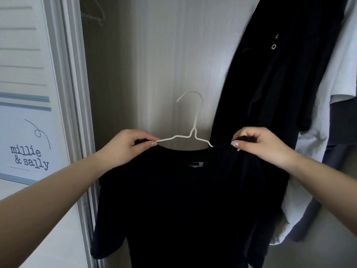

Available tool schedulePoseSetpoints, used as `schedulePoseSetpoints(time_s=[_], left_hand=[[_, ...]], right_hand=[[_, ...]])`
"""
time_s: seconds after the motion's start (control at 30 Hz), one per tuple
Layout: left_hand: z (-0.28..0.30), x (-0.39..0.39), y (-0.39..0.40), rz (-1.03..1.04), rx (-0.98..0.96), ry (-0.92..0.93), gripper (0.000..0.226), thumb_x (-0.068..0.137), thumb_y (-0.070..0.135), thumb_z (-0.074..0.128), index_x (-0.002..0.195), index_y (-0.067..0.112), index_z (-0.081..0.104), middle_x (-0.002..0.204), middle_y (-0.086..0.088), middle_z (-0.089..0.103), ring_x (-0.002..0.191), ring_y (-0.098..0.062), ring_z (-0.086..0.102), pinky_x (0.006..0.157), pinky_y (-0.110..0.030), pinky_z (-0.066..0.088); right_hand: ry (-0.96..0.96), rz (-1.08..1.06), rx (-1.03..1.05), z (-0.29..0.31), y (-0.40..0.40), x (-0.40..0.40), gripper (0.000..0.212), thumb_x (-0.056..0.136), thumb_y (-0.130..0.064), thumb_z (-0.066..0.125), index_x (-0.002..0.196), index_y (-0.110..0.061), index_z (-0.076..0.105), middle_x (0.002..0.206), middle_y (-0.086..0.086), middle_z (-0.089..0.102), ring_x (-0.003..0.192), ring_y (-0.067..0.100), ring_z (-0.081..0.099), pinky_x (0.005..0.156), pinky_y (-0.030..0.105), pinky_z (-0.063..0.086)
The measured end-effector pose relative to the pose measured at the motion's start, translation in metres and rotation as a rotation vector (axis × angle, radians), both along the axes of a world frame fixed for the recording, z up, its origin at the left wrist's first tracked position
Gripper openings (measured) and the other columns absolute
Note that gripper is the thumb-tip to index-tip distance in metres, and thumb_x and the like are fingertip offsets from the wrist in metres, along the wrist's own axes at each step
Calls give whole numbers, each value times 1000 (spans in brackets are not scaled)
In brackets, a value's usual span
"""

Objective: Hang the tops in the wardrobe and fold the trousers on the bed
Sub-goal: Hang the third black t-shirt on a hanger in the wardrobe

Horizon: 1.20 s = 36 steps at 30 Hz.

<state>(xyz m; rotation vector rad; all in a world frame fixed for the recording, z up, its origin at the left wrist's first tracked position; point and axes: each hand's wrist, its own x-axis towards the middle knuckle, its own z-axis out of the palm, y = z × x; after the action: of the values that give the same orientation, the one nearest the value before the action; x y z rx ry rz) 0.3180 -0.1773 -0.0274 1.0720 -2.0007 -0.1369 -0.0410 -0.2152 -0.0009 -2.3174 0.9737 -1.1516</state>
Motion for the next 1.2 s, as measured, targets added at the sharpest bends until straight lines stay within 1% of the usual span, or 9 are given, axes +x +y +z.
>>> schedulePoseSetpoints(time_s=[0.07, 0.17, 0.3, 0.5, 0.6, 0.83, 1.03, 1.1, 1.2], left_hand=[[2, 1, -1, 13, -25, 61, 25, 88, 17, 65, 89, 42, 68, 86, 22, 70, 81, 2, 64, 74, -8, 45], [3, 4, -3, 25, -44, 131, 28, 88, 13, 65, 87, 40, 69, 86, 20, 71, 79, 3, 64, 74, -7, 44], [3, 3, -6, 28, -40, 176, 28, 87, 9, 66, 86, 36, 71, 85, 11, 73, 78, -3, 65, 74, -13, 47], [7, -9, -11, 117, -89, 169, 16, 84, 14, 71, 81, 30, 71, 80, -1, 70, 77, -25, 61, 73, -32, 47], [9, -7, -13, 236, -132, 165, 3, 81, 26, 74, 81, 27, 71, 82, 0, 67, 80, -19, 60, 74, -29, 47], [4, -1, -18, 284, -95, 182, 16, 83, 30, 70, 77, 16, 73, 73, 0, 66, 74, -18, 61, 69, -30, 46], [2, -3, -27, 239, -17, 289, 9, 87, 25, 68, 80, 30, 73, 76, 10, 70, 76, -5, 64, 73, -21, 46], [5, 0, -34, 280, 27, 356, 13, 84, 35, 70, 73, 30, 73, 69, 12, 69, 65, 0, 61, 66, -21, 44], [10, 4, -44, 345, 68, 426, 19, 80, 47, 70, 71, 30, 72, 67, 12, 68, 59, 0, 60, 62, -22, 45]], right_hand=[[-86, 54, 80, 3, -5, 0, 17, 68, -34, 70, 84, -31, 64, 101, -3, 72, 91, 14, 66, 88, 26, 49], [47, 74, 193, -1, -8, -5, 29, 75, -18, 70, 103, -24, 61, 107, -1, 69, 91, 11, 66, 88, 22, 49], [156, 89, 187, -9, -7, -6, 14, 88, -14, 61, 99, -11, 68, 86, -1, 73, 84, 4, 65, 82, 20, 47], [150, 59, 58, -5, -7, 2, 19, 93, -20, 55, 85, -28, 70, 79, -8, 69, 78, 4, 61, 78, 19, 45], [117, 45, 64, -3, -5, -4, 19, 93, -21, 53, 85, -24, 70, 83, -3, 71, 80, 4, 63, 78, 16, 46], [229, -20, 86, 3, -6, -16, 16, 91, -21, 59, 87, -24, 73, 89, -2, 71, 89, 12, 65, 87, 27, 47], [144, 39, 166, 4, 5, -13, 25, 92, -14, 57, 97, -34, 71, 92, -14, 73, 90, -5, 65, 81, 7, 45], [90, 152, 310, 8, 9, -13, 34, 93, -3, 53, 102, -30, 72, 95, -9, 73, 88, -4, 65, 74, 7, 47], [3, 378, 541, 14, 15, -12, 51, 88, 15, 43, 112, -21, 70, 116, 4, 69, 107, 13, 63, 86, 18, 50]])
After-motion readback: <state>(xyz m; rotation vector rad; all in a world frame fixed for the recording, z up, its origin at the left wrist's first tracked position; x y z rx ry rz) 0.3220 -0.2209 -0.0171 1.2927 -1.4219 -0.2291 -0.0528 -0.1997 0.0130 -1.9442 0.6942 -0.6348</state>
